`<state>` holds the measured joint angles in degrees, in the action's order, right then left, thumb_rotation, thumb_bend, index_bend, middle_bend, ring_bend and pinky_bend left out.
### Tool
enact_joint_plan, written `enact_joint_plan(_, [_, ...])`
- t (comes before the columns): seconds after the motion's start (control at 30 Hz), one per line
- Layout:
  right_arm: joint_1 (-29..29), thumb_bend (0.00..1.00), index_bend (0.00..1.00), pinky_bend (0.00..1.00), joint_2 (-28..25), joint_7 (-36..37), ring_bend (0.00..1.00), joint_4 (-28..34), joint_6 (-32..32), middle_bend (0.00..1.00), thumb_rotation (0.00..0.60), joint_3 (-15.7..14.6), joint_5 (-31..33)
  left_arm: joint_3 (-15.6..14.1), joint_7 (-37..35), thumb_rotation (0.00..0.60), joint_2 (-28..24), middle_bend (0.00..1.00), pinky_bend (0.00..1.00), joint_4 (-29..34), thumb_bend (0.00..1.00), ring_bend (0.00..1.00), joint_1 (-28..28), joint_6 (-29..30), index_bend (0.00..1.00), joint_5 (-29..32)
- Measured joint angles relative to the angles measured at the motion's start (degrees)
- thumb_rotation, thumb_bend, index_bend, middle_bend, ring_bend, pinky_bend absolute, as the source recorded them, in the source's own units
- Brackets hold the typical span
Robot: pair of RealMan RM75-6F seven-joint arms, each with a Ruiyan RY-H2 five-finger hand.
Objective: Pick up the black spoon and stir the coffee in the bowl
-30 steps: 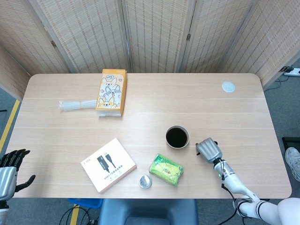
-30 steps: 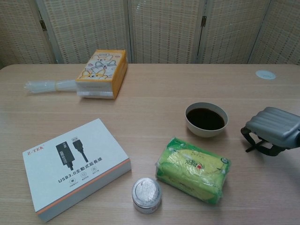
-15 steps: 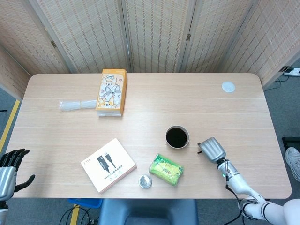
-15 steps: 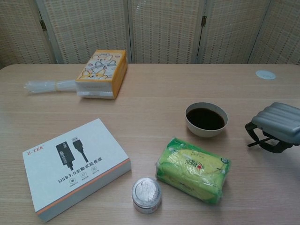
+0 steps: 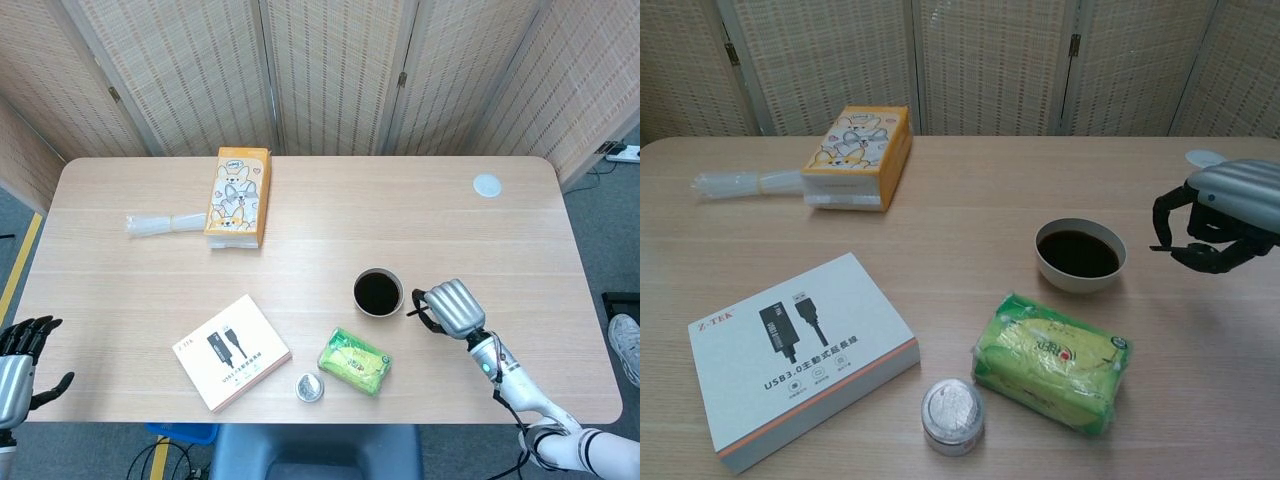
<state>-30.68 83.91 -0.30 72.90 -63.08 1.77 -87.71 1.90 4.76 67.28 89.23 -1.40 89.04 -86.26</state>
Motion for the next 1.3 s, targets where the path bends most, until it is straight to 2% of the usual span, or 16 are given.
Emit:
enact_joint_plan(0.2, [-1.9, 0.52, 0.68, 1.00, 0.4, 12.0, 1.00, 1.1, 0.5, 1.00, 0.600, 2.5, 0.4, 0.0, 0.0, 0.600, -0.4, 0.19, 0.17, 0.5, 0.26, 0.15, 0.3, 0.3, 0.21, 0.0])
enact_joint_plan(0.37, [-4.6, 0.52, 0.68, 1.00, 4.2, 21.0, 1.00, -1.3, 3.8, 1.00, 0.600, 4.4, 1.9, -0.1, 0.0, 0.600, -0.7, 0.19, 0.17, 0.8, 0.26, 0.15, 0.4, 0.4, 0.21, 0.0])
enact_joint_plan(0.77, [-9.4, 0.52, 0.68, 1.00, 16.0, 29.8, 1.00, -12.0, 9.9, 1.00, 0.600, 9.0, 7.9, 0.0, -0.5, 0.600, -1.1, 0.19, 0.17, 0.7, 0.26, 0.15, 0.9, 0.5, 0.21, 0.7])
enact_joint_plan(1.03, [-10.3, 0.51, 0.68, 1.00, 21.0, 33.0, 1.00, -18.1, 8.6, 1.00, 0.600, 9.0, 7.1, 0.0, -0.1, 0.600, -1.3, 0.19, 0.17, 1.0, 0.26, 0.15, 1.0, 0.4, 0.21, 0.9])
enact_joint_plan(1.3, [-9.1, 0.51, 0.69, 1.00, 21.3, 35.7, 1.00, -19.4, 7.3, 1.00, 0.600, 6.9, 5.5, -0.1, 0.4, 0.600, -1.3, 0.19, 0.17, 1.5, 0.26, 0.15, 0.9, 0.6, 0.21, 0.3])
